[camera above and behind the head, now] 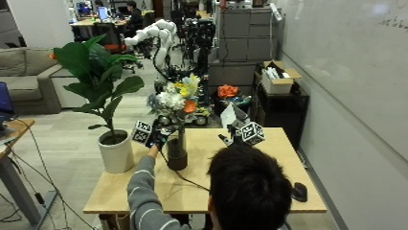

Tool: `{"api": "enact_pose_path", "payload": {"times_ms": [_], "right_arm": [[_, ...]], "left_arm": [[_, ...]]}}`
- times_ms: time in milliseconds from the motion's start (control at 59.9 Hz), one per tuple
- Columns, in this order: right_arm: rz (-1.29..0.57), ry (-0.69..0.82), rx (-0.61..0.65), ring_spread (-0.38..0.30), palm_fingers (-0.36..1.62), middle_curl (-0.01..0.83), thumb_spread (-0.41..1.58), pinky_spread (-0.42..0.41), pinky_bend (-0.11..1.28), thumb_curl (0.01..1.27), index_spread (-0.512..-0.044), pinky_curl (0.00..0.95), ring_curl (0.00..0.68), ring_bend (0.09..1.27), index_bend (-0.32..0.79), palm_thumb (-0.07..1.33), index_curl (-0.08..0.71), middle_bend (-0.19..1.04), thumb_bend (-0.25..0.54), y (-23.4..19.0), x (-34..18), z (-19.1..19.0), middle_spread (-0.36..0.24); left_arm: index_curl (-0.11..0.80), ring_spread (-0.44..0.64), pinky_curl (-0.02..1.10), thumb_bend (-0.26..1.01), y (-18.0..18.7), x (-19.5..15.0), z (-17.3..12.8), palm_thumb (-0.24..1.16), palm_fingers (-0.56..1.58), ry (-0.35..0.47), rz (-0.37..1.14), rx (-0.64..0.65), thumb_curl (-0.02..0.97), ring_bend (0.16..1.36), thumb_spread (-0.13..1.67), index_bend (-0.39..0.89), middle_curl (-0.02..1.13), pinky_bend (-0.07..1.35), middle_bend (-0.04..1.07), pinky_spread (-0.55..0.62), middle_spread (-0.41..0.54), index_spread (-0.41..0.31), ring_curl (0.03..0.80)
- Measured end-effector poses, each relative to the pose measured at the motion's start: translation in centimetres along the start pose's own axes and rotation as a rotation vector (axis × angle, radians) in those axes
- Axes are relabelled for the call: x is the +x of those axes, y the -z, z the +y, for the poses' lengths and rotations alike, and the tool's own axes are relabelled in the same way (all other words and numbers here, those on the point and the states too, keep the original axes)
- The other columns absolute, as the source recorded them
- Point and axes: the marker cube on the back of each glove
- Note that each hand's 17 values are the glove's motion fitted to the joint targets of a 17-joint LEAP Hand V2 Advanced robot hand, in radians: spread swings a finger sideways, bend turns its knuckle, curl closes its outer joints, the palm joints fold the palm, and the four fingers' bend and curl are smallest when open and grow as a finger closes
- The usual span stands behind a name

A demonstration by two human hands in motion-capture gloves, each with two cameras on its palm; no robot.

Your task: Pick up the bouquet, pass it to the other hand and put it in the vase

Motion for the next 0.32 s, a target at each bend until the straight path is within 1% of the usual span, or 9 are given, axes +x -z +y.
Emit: {"api": "enact_pose_path", "payload": {"times_ms": [17, 33, 67, 100, 150, 184, 217, 267, 317], "right_arm": [[-0.038, -0.013, -0.034, -0.044, 0.62, 0.404, 1.13, 0.273, 0.28, 0.36, -0.272, 0.343, 0.372, 0.46, 0.13, 0.62, 0.268, 0.2, -0.017, -0.2, -0.1, 0.4, -0.024], [-0.101, -0.007, -0.069, -0.043, 0.62, 0.403, 1.13, 0.273, 0.28, 0.36, -0.268, 0.343, 0.372, 0.45, 0.13, 0.62, 0.268, 0.2, -0.017, -0.6, -0.3, 0.7, -0.024], [-0.226, 0.027, -0.122, -0.039, 0.62, 0.403, 1.13, 0.273, 0.28, 0.36, -0.265, 0.343, 0.371, 0.45, 0.13, 0.62, 0.269, 0.2, -0.018, -1.2, -0.8, 1.1, -0.019], [-0.254, 0.045, -0.125, -0.038, 0.62, 0.404, 1.13, 0.274, 0.28, 0.36, -0.262, 0.343, 0.369, 0.44, 0.13, 0.62, 0.271, 0.2, -0.019, -1.5, -0.7, 1.3, -0.018], [-0.182, 0.014, -0.098, -0.037, 0.62, 0.403, 1.13, 0.275, 0.27, 0.36, -0.258, 0.343, 0.369, 0.43, 0.13, 0.62, 0.271, 0.2, -0.02, -1.8, 0.1, 1.8, -0.016], [-0.171, -0.038, -0.13, -0.036, 0.63, 0.403, 1.13, 0.276, 0.27, 0.36, -0.256, 0.343, 0.369, 0.43, 0.13, 0.62, 0.272, 0.2, -0.02, -2.3, 0.7, 2.2, -0.015], [-0.205, -0.079, -0.189, -0.036, 0.62, 0.403, 1.13, 0.276, 0.26, 0.36, -0.255, 0.344, 0.37, 0.43, 0.13, 0.62, 0.272, 0.2, -0.02, -3.0, 0.9, 2.8, -0.015], [-0.236, -0.108, -0.242, -0.035, 0.62, 0.404, 1.13, 0.275, 0.26, 0.36, -0.255, 0.344, 0.369, 0.42, 0.13, 0.63, 0.273, 0.2, -0.019, -4.2, 1.2, 3.0, -0.014], [-0.279, -0.108, -0.285, -0.035, 0.63, 0.403, 1.13, 0.275, 0.25, 0.36, -0.256, 0.344, 0.369, 0.41, 0.14, 0.63, 0.275, 0.19, -0.019, -4.9, 1.2, 3.1, -0.014]], "left_arm": [[0.315, 0.25, 0.35, -0.05, 0.0, -0.2, 0.1, 0.28, -0.31, 0.02, 0.001, 0.036, 0.391, 0.53, 0.82, 0.02, 0.35, 0.38, 0.22, 0.31, 0.218, 0.005, 0.321], [0.3, 0.28, 0.34, -0.05, 0.0, -0.2, 0.5, 0.28, -0.3, 0.001, 0.013, 0.042, 0.388, 0.52, 0.82, 0.02, 0.34, 0.37, 0.21, 0.33, 0.241, 0.016, 0.31], [0.273, 0.32, 0.33, -0.05, 0.1, 0.0, 1.4, 0.28, -0.28, -0.091, 0.047, 0.012, 0.385, 0.51, 0.81, 0.01, 0.32, 0.36, 0.19, 0.37, 0.279, 0.033, 0.298], [0.249, 0.35, 0.32, -0.04, 0.2, 0.0, 1.8, 0.28, -0.27, -0.146, 0.066, -0.002, 0.381, 0.5, 0.8, 0.02, 0.31, 0.35, 0.18, 0.4, 0.309, 0.047, 0.289], [0.217, 0.39, 0.31, -0.04, 0.4, -0.3, 2.0, 0.28, -0.26, -0.131, 0.061, 0.036, 0.377, 0.49, 0.79, 0.02, 0.3, 0.34, 0.17, 0.44, 0.345, 0.061, 0.283], [0.199, 0.41, 0.31, -0.04, 0.6, -0.6, 1.8, 0.28, -0.25, -0.115, 0.06, 0.065, 0.374, 0.5, 0.79, 0.02, 0.29, 0.34, 0.17, 0.46, 0.361, 0.068, 0.281], [0.184, 0.43, 0.31, -0.04, 0.6, -0.7, 1.8, 0.28, -0.24, -0.133, 0.073, 0.083, 0.371, 0.49, 0.78, 0.03, 0.29, 0.34, 0.17, 0.47, 0.374, 0.073, 0.278], [0.163, 0.44, 0.3, -0.04, 0.6, -0.5, 2.3, 0.27, -0.23, -0.202, 0.115, 0.081, 0.367, 0.5, 0.78, 0.04, 0.28, 0.33, 0.17, 0.49, 0.389, 0.079, 0.278], [0.146, 0.45, 0.3, -0.04, 0.5, 0.1, 3.2, 0.27, -0.21, -0.318, 0.18, 0.035, 0.364, 0.51, 0.78, 0.04, 0.28, 0.32, 0.17, 0.49, 0.39, 0.083, 0.278]]}}
